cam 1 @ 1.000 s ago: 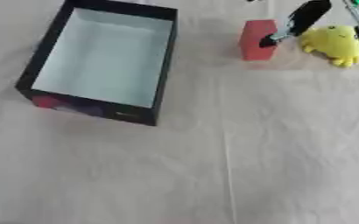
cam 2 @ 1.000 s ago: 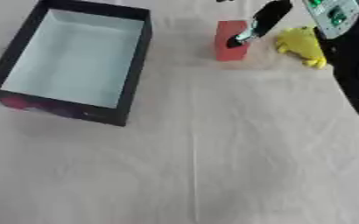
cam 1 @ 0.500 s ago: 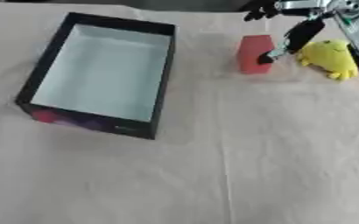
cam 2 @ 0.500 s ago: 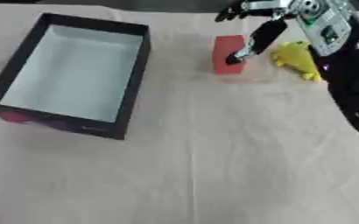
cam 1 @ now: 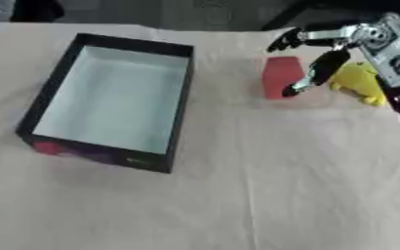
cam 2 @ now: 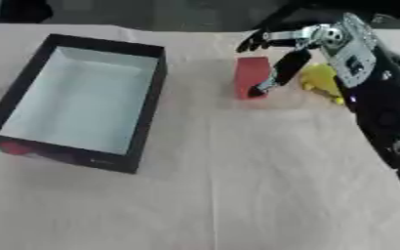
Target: Pick up objects on the table and place them in the box.
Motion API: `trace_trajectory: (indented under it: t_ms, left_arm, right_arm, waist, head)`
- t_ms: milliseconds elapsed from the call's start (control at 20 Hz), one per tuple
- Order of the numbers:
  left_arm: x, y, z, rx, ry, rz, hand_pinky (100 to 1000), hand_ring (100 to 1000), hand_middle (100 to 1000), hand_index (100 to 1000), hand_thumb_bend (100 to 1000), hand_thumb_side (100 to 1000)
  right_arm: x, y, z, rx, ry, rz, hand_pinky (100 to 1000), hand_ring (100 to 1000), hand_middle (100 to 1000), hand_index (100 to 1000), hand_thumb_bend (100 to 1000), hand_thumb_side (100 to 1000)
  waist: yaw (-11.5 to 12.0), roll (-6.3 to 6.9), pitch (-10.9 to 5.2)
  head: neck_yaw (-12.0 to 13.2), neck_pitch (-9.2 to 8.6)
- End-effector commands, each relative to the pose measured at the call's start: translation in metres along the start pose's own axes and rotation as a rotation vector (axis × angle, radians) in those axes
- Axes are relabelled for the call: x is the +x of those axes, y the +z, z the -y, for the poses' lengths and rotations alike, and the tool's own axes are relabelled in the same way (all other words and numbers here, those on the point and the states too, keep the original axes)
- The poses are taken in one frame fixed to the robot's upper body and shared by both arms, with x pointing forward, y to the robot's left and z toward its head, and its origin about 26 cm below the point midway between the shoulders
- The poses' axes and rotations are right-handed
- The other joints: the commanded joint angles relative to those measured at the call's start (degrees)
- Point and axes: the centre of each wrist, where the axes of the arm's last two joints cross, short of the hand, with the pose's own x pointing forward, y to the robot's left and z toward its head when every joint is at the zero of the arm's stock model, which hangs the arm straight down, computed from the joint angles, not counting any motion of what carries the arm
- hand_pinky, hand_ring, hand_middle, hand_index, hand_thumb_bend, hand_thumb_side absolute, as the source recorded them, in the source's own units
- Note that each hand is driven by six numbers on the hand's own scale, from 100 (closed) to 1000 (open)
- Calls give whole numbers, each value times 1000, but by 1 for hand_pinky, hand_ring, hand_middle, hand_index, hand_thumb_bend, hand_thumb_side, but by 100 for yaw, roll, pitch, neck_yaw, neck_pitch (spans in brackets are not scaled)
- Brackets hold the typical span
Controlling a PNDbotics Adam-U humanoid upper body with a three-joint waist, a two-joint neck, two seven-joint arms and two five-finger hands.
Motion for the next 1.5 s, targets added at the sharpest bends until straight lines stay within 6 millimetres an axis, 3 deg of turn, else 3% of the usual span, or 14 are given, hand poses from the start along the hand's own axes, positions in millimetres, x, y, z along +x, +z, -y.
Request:
trace_trajectory:
  t_ms: [50,750,1200,1500]
  left_arm:
    - [11,-6,-2,-2,-7,44,800,766,813,855,639,669]
    - [10,-4,-2,-4,-7,41,800,764,810,854,636,671]
    - [9,-4,-2,-7,-10,41,800,764,809,847,635,671]
    - [9,-3,-2,-5,-11,40,801,763,808,843,632,671]
  right_arm:
    - [-1,4,6,-10,16,-11,969,955,910,933,575,378]
    - [-4,-1,-3,-43,-14,-48,939,868,848,902,512,335]
    - [-4,-2,-5,-94,-14,-91,907,759,780,858,423,100]
    - [-5,-1,-5,-136,-10,-106,878,635,707,802,372,100]
  waist:
    - [16,17,-91]
    - [45,19,-28]
    - [48,17,-4]
    - [31,24,-1]
  head:
    - [-3,-23]
    - [6,19]
    - [-3,3]
    - [-9,13]
